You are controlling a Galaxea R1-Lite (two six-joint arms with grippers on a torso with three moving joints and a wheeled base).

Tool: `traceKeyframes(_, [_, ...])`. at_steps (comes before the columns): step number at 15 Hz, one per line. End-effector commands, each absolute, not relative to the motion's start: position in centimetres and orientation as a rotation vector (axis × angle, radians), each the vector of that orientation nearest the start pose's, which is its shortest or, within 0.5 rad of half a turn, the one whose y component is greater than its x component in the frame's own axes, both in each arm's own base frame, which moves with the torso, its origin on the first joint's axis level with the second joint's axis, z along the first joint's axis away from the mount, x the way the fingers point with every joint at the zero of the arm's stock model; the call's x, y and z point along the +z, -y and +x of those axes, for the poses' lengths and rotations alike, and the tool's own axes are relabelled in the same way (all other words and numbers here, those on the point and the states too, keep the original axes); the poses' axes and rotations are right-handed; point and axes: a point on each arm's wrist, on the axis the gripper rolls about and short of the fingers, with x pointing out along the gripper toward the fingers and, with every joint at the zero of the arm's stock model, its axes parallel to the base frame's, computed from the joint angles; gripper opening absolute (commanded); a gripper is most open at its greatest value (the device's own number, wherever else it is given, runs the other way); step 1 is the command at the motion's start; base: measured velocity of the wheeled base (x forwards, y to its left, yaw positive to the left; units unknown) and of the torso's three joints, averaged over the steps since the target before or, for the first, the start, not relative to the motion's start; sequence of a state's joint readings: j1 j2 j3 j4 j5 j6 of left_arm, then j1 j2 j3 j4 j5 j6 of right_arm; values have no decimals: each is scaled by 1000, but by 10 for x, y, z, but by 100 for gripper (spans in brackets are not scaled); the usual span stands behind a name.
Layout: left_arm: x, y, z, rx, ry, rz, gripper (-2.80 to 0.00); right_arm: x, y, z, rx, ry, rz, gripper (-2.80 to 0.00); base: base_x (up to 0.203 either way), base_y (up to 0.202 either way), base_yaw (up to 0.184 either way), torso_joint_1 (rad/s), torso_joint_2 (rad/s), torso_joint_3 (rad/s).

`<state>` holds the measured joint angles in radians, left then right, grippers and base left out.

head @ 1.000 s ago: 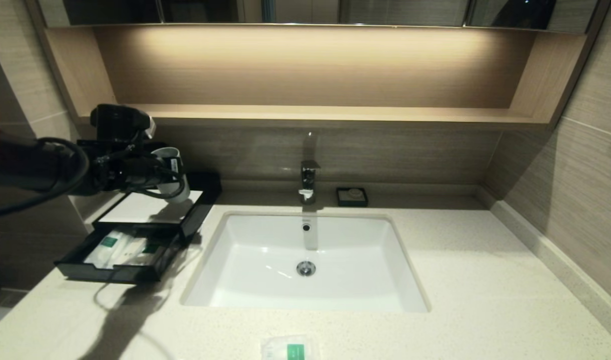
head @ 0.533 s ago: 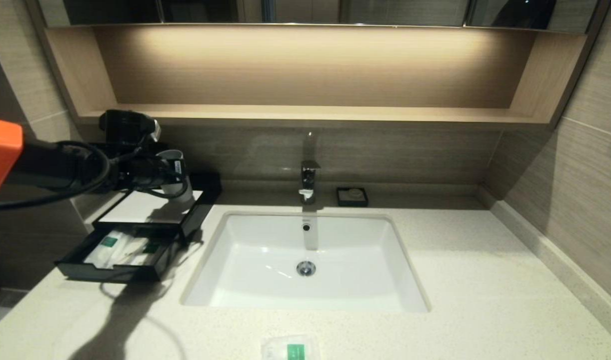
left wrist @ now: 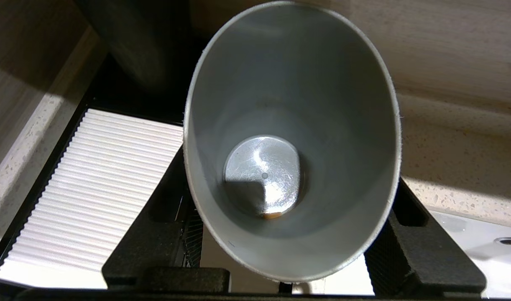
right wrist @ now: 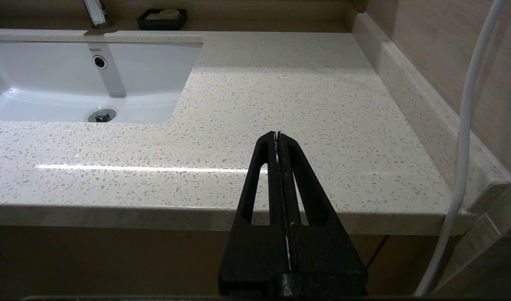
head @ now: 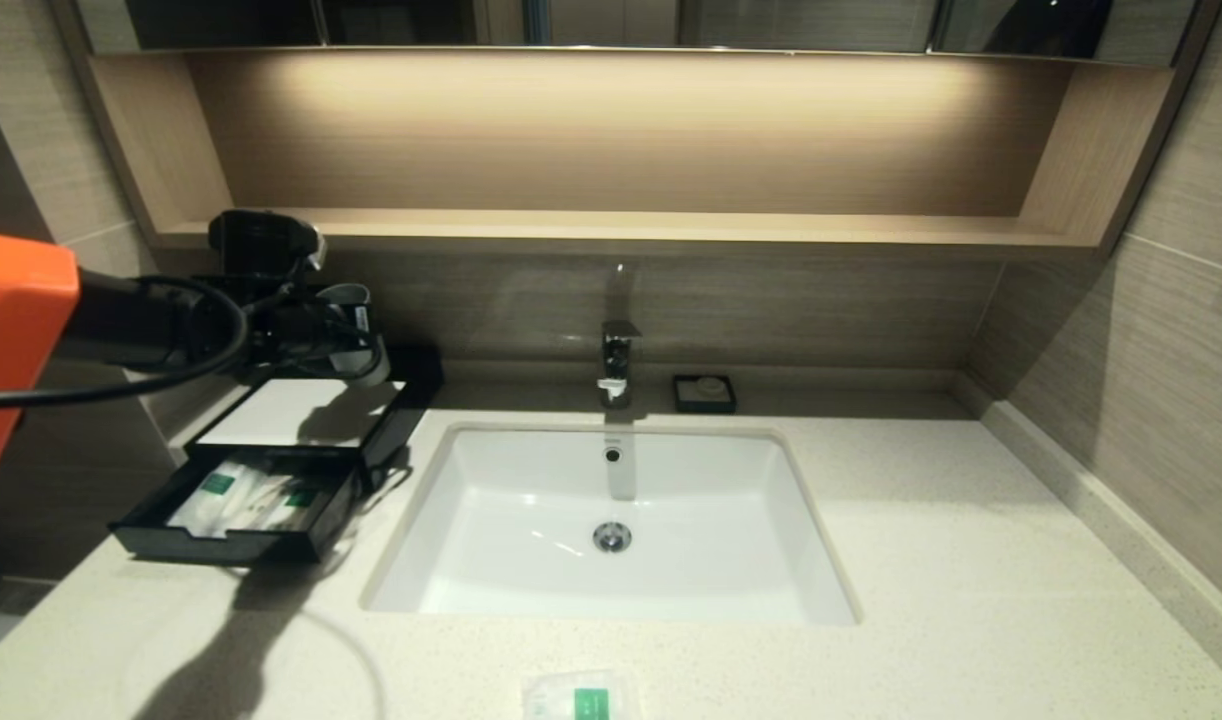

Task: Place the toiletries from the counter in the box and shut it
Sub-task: Place the cup on the storage box

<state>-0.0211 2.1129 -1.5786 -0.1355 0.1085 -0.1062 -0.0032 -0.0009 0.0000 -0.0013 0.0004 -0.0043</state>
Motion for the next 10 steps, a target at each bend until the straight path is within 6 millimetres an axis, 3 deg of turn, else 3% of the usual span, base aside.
traceKeyframes(1, [184, 7, 448, 107, -401, -68, -280, 75, 0, -23, -3, 0, -5, -280, 0, 0, 0, 0, 0, 0])
traceKeyframes(10, [180, 8, 470, 103, -369, -62, -280, 75, 0, -23, -3, 0, -5, -280, 0, 0, 0, 0, 0, 0])
